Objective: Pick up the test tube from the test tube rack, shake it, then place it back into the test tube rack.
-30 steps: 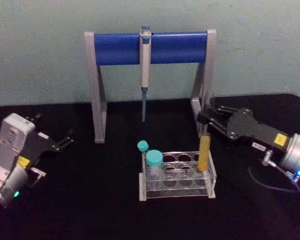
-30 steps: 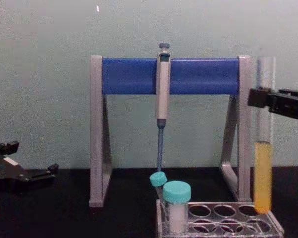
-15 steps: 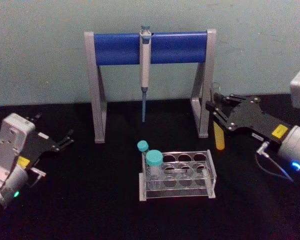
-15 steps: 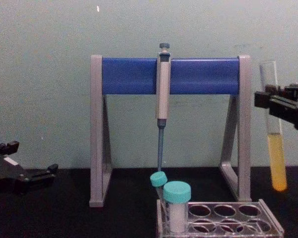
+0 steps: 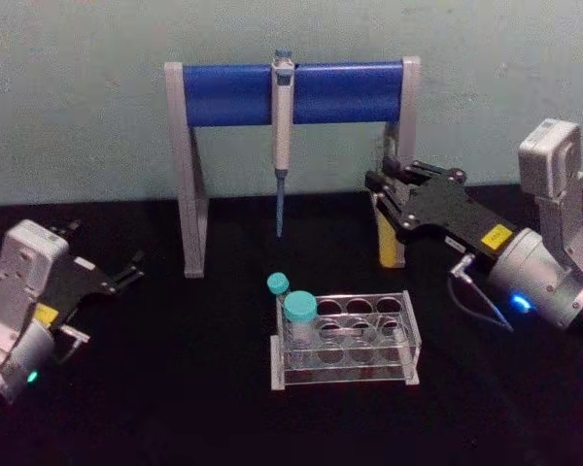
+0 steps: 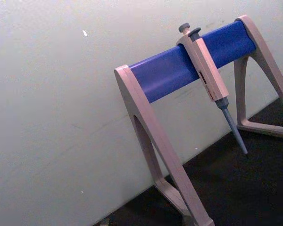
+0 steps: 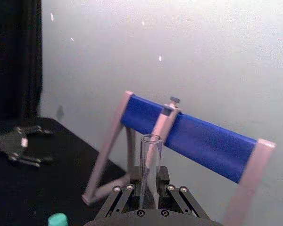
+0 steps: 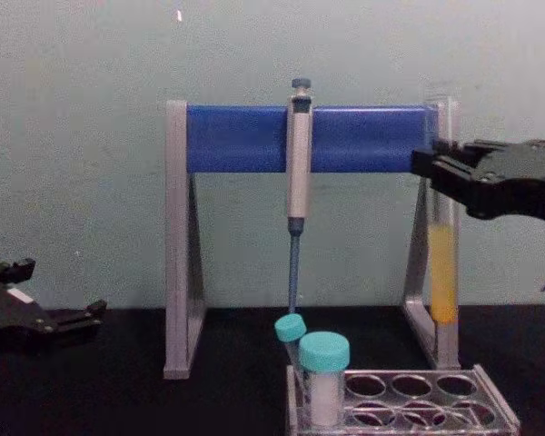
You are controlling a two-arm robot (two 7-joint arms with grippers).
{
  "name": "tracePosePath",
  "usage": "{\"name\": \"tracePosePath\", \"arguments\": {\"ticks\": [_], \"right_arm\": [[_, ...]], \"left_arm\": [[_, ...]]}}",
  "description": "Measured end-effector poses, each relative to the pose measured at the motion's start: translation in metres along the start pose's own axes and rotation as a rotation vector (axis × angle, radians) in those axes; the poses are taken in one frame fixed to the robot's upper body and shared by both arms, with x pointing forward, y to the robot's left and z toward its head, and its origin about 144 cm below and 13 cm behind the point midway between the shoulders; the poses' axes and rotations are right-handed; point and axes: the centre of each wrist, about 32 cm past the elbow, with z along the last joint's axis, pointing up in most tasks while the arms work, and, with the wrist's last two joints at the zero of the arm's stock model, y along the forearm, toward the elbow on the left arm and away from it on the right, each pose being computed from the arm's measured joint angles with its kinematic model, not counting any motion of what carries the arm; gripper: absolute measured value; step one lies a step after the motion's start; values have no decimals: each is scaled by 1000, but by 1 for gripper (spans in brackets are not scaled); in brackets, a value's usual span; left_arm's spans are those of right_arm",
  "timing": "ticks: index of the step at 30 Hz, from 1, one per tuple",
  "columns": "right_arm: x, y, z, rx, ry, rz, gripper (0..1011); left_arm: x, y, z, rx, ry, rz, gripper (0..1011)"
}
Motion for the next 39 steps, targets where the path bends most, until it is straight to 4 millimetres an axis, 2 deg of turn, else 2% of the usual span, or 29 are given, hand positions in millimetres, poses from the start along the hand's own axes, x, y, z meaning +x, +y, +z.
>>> {"name": "tracePosePath", "arguments": {"ticks": [11,18,21,32,39], "right_arm": [[-2,4,-4,52,173,130,232],[0,-8,-2,35,213,228,232],[5,-21,0,25,210,253,232],[21,-53,9,-43,110,191,232],[20,-47,7,-58,39,74,232]], "left_arm": [[0,0,0,0,0,0,1001],[0,0,0,0,0,0,1001],[0,0,0,0,0,0,1001],[0,0,0,0,0,0,1001],[0,0,0,0,0,0,1001]]}}
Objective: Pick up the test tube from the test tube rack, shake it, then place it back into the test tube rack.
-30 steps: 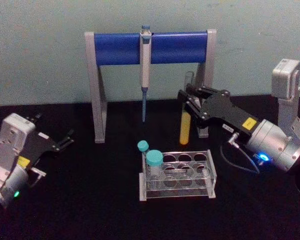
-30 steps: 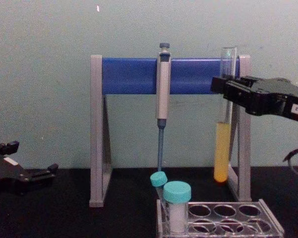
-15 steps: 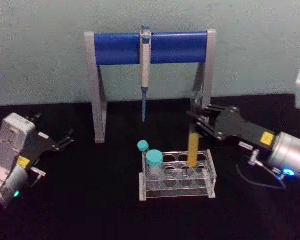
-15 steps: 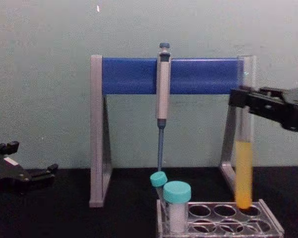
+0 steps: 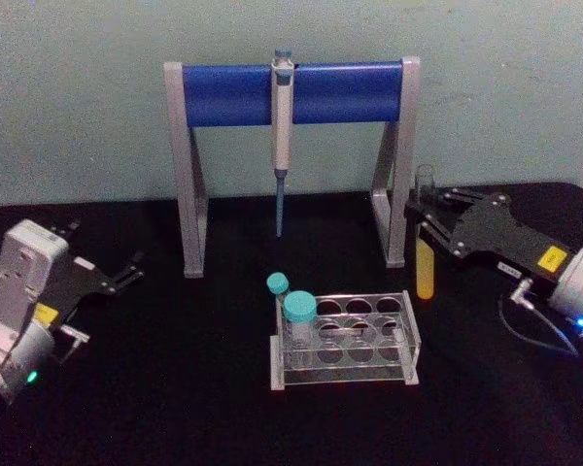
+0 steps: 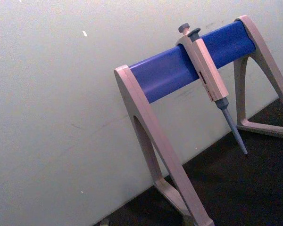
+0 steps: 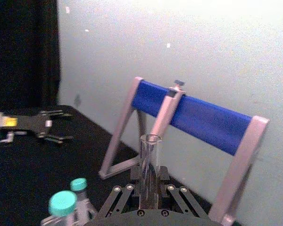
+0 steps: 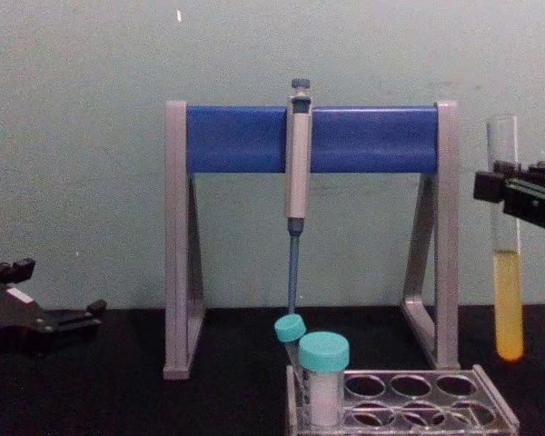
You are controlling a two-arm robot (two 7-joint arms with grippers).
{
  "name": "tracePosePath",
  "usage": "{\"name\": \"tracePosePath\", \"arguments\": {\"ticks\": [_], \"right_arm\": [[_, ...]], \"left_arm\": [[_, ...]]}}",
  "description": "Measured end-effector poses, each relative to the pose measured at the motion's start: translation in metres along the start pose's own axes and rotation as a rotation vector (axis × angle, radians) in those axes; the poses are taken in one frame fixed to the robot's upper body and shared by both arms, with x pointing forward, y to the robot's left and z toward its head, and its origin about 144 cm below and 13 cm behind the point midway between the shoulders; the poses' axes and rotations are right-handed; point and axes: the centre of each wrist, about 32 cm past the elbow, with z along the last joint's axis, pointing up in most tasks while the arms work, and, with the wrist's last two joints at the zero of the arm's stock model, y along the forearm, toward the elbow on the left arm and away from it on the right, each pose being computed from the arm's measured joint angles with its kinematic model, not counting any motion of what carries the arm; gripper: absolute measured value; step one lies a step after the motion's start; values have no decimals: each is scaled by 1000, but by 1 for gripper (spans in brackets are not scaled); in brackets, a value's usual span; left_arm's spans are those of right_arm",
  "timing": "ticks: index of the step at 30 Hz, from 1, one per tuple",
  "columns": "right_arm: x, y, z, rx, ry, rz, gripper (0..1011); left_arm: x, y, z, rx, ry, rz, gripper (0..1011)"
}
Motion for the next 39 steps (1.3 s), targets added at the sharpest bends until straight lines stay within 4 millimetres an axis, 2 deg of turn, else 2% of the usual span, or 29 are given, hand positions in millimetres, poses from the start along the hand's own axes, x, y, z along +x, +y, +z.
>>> {"name": "tracePosePath", "arguments": {"ticks": [14,24,30,39], "right_arm": [[-10,33,-15,54,-1,-91,232],[-21,52,-16,114,70,22,232],[-23,50,-14,132,102,100,232],[-16,25,-8,113,109,163,232]], "left_arm": [[0,0,0,0,0,0,1001],[0,0,0,0,0,0,1001],[0,0,0,0,0,0,1001],[0,0,0,0,0,0,1001]]}}
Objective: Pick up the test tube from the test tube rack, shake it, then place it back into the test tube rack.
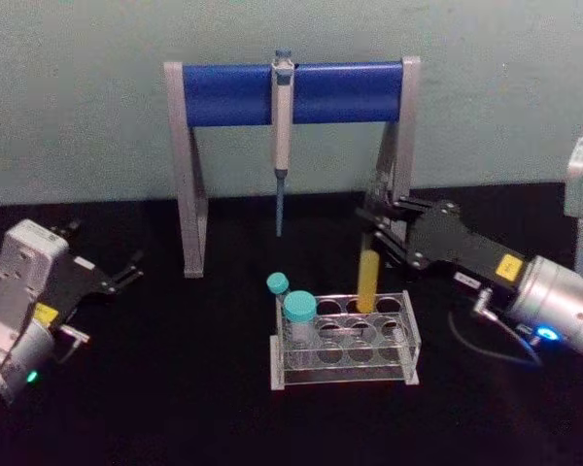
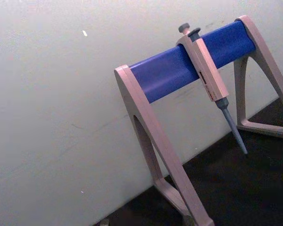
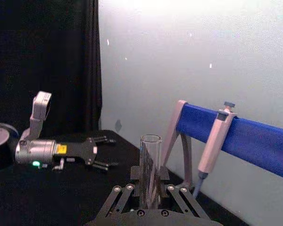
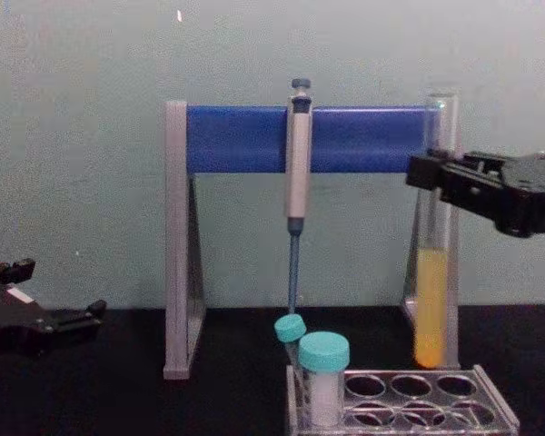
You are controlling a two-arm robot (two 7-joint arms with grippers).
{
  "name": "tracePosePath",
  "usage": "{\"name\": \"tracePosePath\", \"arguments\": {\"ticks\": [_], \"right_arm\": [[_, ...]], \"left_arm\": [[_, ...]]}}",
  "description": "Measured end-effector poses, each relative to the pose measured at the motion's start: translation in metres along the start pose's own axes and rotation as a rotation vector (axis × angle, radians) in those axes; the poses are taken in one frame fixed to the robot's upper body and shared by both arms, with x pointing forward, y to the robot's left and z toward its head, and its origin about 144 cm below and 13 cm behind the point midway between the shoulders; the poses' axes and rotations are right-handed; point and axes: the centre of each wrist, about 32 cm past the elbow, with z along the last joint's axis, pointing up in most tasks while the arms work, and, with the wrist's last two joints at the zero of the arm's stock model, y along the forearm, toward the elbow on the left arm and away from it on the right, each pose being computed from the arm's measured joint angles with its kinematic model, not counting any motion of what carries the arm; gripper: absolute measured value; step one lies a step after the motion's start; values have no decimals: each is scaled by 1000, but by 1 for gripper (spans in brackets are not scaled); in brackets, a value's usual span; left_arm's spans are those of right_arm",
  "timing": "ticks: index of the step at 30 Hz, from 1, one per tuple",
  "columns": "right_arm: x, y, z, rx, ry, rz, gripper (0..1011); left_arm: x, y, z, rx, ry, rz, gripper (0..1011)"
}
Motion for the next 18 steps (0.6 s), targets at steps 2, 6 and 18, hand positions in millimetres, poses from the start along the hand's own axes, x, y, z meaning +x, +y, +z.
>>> {"name": "tracePosePath", "arguments": {"ticks": [2,6,18], "right_arm": [[2,-7,2,-14,-13,-2,232],[4,-15,5,-38,-47,-35,232],[6,-5,-4,-4,-61,-171,232]], "left_arm": [[0,0,0,0,0,0,1001],[0,0,0,0,0,0,1001],[0,0,0,0,0,0,1001]]}}
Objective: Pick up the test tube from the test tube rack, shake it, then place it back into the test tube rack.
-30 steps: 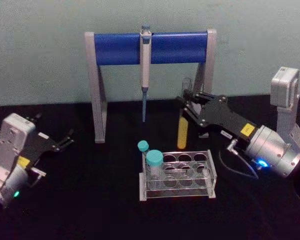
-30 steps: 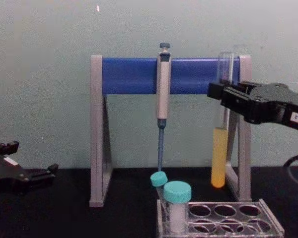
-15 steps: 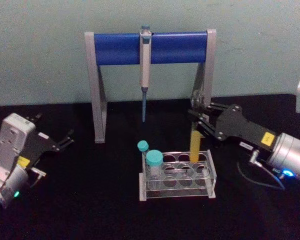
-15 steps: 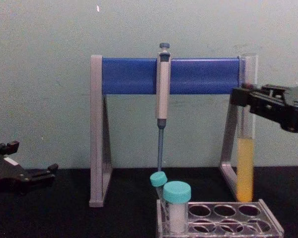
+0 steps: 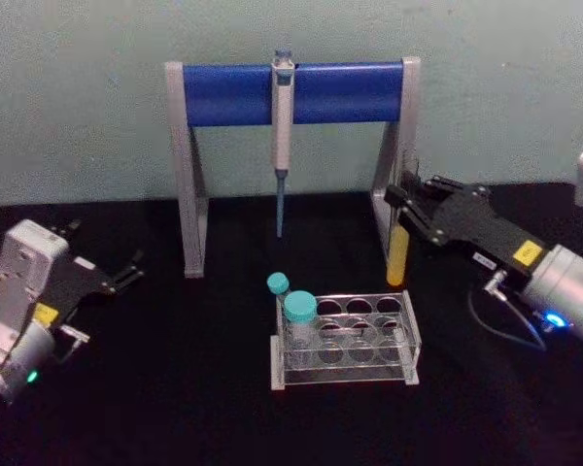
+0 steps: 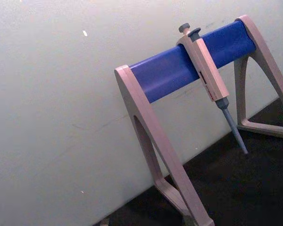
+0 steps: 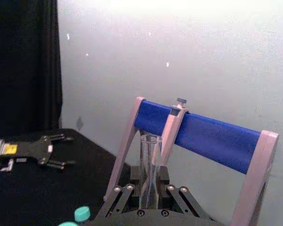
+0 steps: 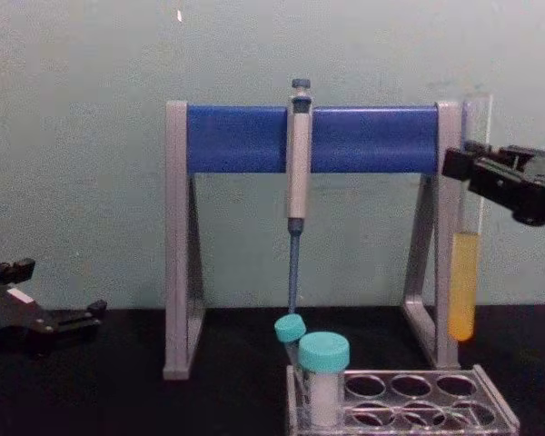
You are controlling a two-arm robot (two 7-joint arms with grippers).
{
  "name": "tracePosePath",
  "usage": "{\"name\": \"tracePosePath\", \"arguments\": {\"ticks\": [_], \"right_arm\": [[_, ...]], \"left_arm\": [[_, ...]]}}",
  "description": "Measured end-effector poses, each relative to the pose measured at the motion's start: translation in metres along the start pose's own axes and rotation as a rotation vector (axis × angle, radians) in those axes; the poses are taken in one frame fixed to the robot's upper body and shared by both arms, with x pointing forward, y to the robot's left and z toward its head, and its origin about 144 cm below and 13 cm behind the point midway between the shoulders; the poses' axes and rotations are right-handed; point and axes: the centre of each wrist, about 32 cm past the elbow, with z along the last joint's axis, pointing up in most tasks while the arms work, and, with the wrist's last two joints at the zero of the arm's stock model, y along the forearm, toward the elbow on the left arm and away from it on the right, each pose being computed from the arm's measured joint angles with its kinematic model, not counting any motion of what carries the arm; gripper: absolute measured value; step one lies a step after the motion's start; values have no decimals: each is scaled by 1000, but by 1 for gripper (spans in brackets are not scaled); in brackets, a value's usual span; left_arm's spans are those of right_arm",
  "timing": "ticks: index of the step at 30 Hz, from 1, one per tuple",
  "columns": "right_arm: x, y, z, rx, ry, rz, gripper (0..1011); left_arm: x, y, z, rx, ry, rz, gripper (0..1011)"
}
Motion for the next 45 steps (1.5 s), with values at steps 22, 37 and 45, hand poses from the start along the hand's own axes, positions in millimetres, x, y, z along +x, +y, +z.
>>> {"name": "tracePosePath", "arguments": {"ticks": [22,37,45], "right_arm": [[-10,21,-25,34,70,42,232],[-10,23,-35,-15,94,69,232],[-9,23,-42,-45,102,67,232]], "left_arm": [[0,0,0,0,0,0,1001],[0,0,0,0,0,0,1001],[0,0,0,0,0,0,1001]]}}
